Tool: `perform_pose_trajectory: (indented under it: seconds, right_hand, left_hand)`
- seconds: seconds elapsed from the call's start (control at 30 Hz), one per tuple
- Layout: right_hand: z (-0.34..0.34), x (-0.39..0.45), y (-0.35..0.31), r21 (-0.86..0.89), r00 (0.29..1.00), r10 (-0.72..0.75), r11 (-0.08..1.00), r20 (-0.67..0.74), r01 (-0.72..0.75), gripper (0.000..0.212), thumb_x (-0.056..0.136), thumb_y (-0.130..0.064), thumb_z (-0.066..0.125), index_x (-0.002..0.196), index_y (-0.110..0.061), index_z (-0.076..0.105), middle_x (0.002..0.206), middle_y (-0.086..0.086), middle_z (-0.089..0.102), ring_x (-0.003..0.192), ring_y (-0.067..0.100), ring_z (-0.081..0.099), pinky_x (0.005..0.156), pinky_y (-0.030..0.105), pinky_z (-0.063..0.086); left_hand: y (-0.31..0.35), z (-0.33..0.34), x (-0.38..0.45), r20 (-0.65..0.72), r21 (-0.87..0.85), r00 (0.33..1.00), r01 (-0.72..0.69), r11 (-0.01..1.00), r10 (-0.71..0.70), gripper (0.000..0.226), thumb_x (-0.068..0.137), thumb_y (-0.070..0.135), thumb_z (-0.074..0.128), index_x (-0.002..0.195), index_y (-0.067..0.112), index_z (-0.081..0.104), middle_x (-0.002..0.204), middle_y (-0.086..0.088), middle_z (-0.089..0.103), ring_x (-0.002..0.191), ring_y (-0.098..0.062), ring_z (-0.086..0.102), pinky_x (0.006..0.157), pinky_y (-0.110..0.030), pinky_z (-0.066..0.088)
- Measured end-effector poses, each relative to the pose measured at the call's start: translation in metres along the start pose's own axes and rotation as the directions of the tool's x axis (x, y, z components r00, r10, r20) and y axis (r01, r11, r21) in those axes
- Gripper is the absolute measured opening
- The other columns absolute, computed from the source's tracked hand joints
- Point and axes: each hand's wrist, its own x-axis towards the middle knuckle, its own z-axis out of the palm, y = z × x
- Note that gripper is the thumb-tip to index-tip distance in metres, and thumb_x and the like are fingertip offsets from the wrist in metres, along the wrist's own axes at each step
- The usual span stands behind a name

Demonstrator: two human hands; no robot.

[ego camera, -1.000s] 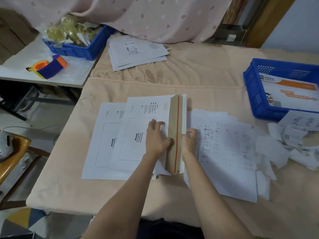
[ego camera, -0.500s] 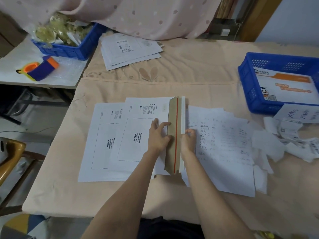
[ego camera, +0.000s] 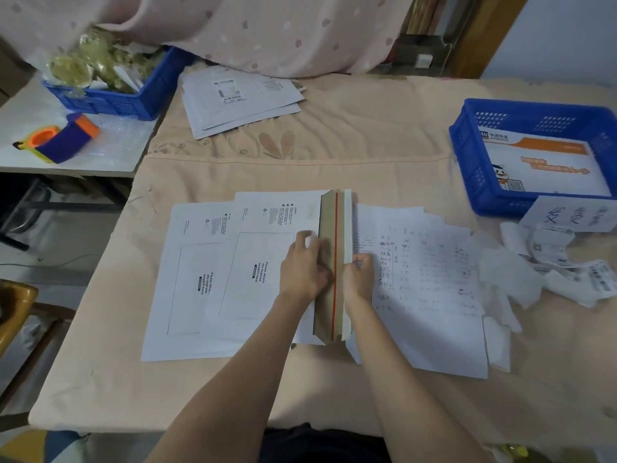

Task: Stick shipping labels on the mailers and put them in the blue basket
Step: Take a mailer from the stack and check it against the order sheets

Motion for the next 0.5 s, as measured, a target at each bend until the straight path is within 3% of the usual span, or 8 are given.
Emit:
perform_pose_trajectory:
  seconds: [0.07, 0.13, 0.2, 0.27, 0.37, 0.5]
  right_hand:
    - [-0.001, 0.001, -0.002, -0.03, 1.0, -0.024, 0.999, 0.006, 0.024, 0.021, 0.089, 0.003, 0.036, 0.101, -0.012, 0.044, 0.078, 0.001, 0.048, 0.063, 0.013, 0.044, 0.055, 0.027, 0.036]
    - [-0.001, 0.0, -0.004, -0.043, 1.0, -0.03, 0.999, 0.01, 0.03, 0.021, 0.09, 0.001, 0.036, 0.104, -0.013, 0.044, 0.08, -0.001, 0.049, 0.07, 0.015, 0.048, 0.059, 0.028, 0.037]
    - [0.001, -0.004, -0.005, -0.058, 0.998, -0.051, 0.997, 0.038, 0.053, 0.023, 0.089, 0.001, 0.037, 0.105, -0.015, 0.043, 0.085, -0.001, 0.051, 0.079, 0.018, 0.051, 0.064, 0.029, 0.038]
    - [0.004, -0.007, -0.006, -0.072, 0.996, -0.073, 0.994, 0.046, 0.076, 0.024, 0.087, 0.002, 0.037, 0.104, -0.014, 0.044, 0.081, -0.001, 0.051, 0.076, 0.019, 0.051, 0.06, 0.029, 0.037]
    - [0.004, -0.007, -0.002, -0.066, 0.997, -0.07, 0.995, 0.016, 0.071, 0.023, 0.087, 0.004, 0.038, 0.102, -0.011, 0.046, 0.076, -0.002, 0.049, 0.075, 0.019, 0.05, 0.063, 0.029, 0.04]
    - [0.004, -0.004, 0.003, -0.064, 0.999, -0.049, 0.997, 0.006, 0.049, 0.024, 0.085, 0.003, 0.038, 0.104, -0.009, 0.048, 0.079, 0.0, 0.05, 0.076, 0.022, 0.051, 0.064, 0.03, 0.04]
  left_hand:
    - [0.004, -0.002, 0.0, -0.052, 0.055, 0.996, -0.07, 0.996, 0.073, 0.036, 0.074, -0.002, 0.053, 0.109, 0.007, 0.055, 0.132, -0.006, 0.044, 0.1, -0.031, 0.053, 0.061, -0.035, 0.045]
    - [0.006, 0.002, 0.0, -0.115, 0.136, 0.983, -0.127, 0.983, 0.143, 0.038, 0.066, -0.005, 0.059, 0.102, 0.005, 0.058, 0.12, -0.011, 0.052, 0.094, -0.033, 0.055, 0.057, -0.034, 0.043]
    - [0.008, 0.008, 0.003, -0.14, 0.254, 0.978, -0.115, 0.96, 0.154, 0.046, 0.064, 0.0, 0.067, 0.108, 0.006, 0.058, 0.12, -0.014, 0.053, 0.104, -0.035, 0.053, 0.08, -0.041, 0.049]
    - [0.012, 0.012, 0.004, -0.075, 0.258, 0.996, -0.018, 0.966, 0.039, 0.051, 0.075, 0.007, 0.063, 0.123, 0.009, 0.047, 0.141, -0.016, 0.036, 0.13, -0.037, 0.036, 0.106, -0.051, 0.032]
    - [0.012, 0.017, 0.009, 0.049, 0.217, 0.984, 0.155, 0.964, -0.17, 0.068, 0.083, 0.019, 0.059, 0.138, 0.013, 0.021, 0.155, -0.015, 0.003, 0.143, -0.039, 0.005, 0.11, -0.058, 0.018]
    - [0.01, 0.016, 0.01, 0.064, 0.186, 0.966, 0.236, 0.954, -0.252, 0.076, 0.078, 0.017, 0.061, 0.141, 0.02, 0.018, 0.156, -0.014, 0.002, 0.14, -0.039, 0.009, 0.108, -0.056, 0.024]
